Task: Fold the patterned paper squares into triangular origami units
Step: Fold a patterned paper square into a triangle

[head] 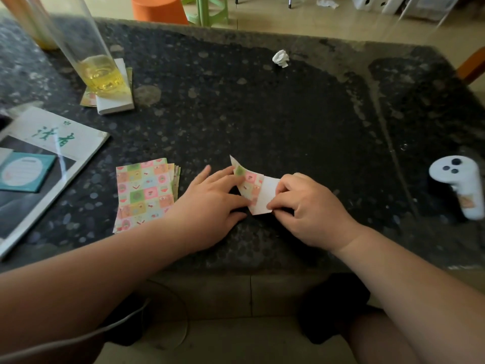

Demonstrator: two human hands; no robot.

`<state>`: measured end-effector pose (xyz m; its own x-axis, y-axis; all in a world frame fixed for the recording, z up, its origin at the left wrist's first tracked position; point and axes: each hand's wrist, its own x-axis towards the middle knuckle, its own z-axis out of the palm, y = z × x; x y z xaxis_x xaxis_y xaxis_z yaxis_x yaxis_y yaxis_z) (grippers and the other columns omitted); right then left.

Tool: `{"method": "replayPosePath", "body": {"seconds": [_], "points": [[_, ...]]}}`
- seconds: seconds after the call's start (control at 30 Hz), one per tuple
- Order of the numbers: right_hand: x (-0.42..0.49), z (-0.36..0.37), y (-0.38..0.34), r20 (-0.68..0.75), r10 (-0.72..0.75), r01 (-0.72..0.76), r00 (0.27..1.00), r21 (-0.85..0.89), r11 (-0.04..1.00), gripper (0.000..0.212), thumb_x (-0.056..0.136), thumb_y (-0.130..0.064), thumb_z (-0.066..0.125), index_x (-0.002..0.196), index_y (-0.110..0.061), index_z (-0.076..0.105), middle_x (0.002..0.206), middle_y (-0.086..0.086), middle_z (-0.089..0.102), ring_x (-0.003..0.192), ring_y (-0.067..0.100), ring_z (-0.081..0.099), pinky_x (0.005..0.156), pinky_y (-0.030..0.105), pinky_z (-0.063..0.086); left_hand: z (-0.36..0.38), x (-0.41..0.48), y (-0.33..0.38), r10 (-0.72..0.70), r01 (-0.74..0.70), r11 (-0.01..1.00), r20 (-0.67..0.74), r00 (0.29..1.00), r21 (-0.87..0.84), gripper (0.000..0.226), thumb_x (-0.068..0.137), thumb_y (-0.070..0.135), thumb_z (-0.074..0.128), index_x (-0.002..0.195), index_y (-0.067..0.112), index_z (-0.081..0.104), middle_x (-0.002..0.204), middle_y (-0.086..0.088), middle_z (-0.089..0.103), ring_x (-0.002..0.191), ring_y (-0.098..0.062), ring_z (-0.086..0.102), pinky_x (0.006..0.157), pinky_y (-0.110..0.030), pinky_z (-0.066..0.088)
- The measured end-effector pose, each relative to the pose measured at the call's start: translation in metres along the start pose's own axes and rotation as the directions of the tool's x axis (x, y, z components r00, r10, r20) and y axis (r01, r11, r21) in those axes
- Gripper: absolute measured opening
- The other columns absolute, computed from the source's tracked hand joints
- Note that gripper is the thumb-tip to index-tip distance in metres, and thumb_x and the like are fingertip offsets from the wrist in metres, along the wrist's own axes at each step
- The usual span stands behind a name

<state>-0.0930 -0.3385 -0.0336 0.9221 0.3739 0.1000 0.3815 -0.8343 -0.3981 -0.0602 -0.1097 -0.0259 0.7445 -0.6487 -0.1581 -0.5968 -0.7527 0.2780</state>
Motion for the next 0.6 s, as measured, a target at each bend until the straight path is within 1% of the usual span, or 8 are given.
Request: {"method": "replayPosePath", "body": {"seconds": [0.03, 0.07, 0.17, 0.23, 0.3, 0.4, 0.5, 0.6], "points": [[0.000, 0.001, 0.001, 0.037, 0.014, -0.014, 0.999, 0.007, 1.000, 0.014, 0.090, -0.018, 0.072, 0.099, -0.023, 0.082, 0.091, -0.009, 0.058, 0.088, 0.015, 0.053, 0.069, 0.042, 0.053, -0.001, -0.002, -0.001, -0.019, 0.014, 0.997, 0.060, 0.998, 0.082, 0.043, 0.103, 0.052, 0.042, 0.146, 0.049, 0.046, 0.168, 0.012, 0.013, 0.156, -0.014, -0.006, 0.125, -0.050, -0.010], [-0.001, 0.001, 0.002, 0.076, 0.029, -0.031, 0.997, 0.021, 0.999, 0.015, 0.091, -0.020, 0.071, 0.101, -0.024, 0.082, 0.094, -0.010, 0.057, 0.090, 0.014, 0.053, 0.073, 0.041, 0.053, 0.000, -0.005, -0.001, -0.031, 0.016, 0.990, 0.098, 0.995, 0.142, 0.048, 0.103, 0.057, 0.036, 0.151, 0.050, 0.035, 0.169, 0.014, 0.004, 0.155, -0.014, -0.013, 0.123, -0.054, -0.013], [0.000, -0.002, 0.007, 0.184, 0.082, -0.098, 0.980, 0.082, 0.992, 0.014, 0.093, -0.025, 0.073, 0.104, -0.029, 0.080, 0.101, -0.016, 0.054, 0.098, 0.006, 0.052, 0.084, 0.035, 0.052, 0.005, -0.014, -0.002, -0.027, -0.008, 0.980, 0.173, 0.984, 0.201, 0.062, 0.102, 0.063, 0.025, 0.159, 0.044, 0.012, 0.169, 0.015, -0.007, 0.154, -0.013, -0.019, 0.122, -0.054, -0.017], [0.000, -0.003, 0.009, 0.206, 0.108, -0.142, 0.972, 0.153, 0.978, 0.012, 0.091, -0.024, 0.076, 0.100, -0.031, 0.080, 0.102, -0.017, 0.054, 0.096, 0.004, 0.055, 0.085, 0.034, 0.052, 0.006, -0.016, -0.006, -0.003, -0.034, 0.984, 0.210, 0.978, 0.176, 0.066, 0.099, 0.065, 0.021, 0.160, 0.044, 0.004, 0.169, 0.016, -0.010, 0.154, -0.011, -0.020, 0.123, -0.050, -0.017], [0.003, -0.004, 0.008, 0.239, 0.144, -0.195, 0.960, 0.206, 0.959, 0.012, 0.090, -0.022, 0.078, 0.096, -0.032, 0.080, 0.102, -0.017, 0.055, 0.093, 0.004, 0.057, 0.083, 0.032, 0.053, 0.005, -0.016, -0.011, 0.039, -0.074, 0.987, 0.233, 0.972, 0.144, 0.065, 0.098, 0.067, 0.020, 0.159, 0.048, 0.004, 0.168, 0.017, -0.012, 0.152, -0.010, -0.023, 0.122, -0.044, -0.019], [0.007, -0.009, 0.007, 0.295, 0.196, -0.271, 0.935, 0.240, 0.932, 0.012, 0.090, -0.024, 0.078, 0.092, -0.035, 0.079, 0.104, -0.018, 0.056, 0.089, 0.006, 0.059, 0.081, 0.027, 0.053, 0.002, -0.017, -0.013, 0.101, -0.129, 0.988, 0.263, 0.960, 0.091, 0.061, 0.102, 0.064, 0.027, 0.158, 0.051, 0.008, 0.167, 0.017, -0.014, 0.149, -0.006, -0.027, 0.122, -0.037, -0.019], [0.010, -0.011, 0.007, 0.328, 0.220, -0.306, 0.919, 0.236, 0.922, 0.014, 0.091, -0.026, 0.077, 0.088, -0.040, 0.076, 0.104, -0.019, 0.057, 0.085, 0.003, 0.059, 0.075, 0.019, 0.048, 0.000, -0.018, -0.012, 0.124, -0.143, 0.988, 0.266, 0.956, 0.054, 0.059, 0.102, 0.063, 0.030, 0.157, 0.052, 0.010, 0.167, 0.017, -0.013, 0.149, -0.004, -0.025, 0.125, -0.036, -0.014], [0.014, -0.010, 0.005, 0.340, 0.242, -0.322, 0.909, 0.204, 0.924, 0.006, 0.091, -0.030, 0.077, 0.089, -0.036, 0.078, 0.101, -0.018, 0.056, 0.084, -0.004, 0.055, 0.071, 0.016, 0.040, -0.002, -0.017, -0.013, 0.133, -0.150, 0.988, 0.268, 0.954, 0.042, 0.058, 0.102, 0.061, 0.033, 0.156, 0.052, 0.013, 0.168, 0.018, -0.011, 0.151, -0.005, -0.021, 0.126, -0.036, -0.010]]}}
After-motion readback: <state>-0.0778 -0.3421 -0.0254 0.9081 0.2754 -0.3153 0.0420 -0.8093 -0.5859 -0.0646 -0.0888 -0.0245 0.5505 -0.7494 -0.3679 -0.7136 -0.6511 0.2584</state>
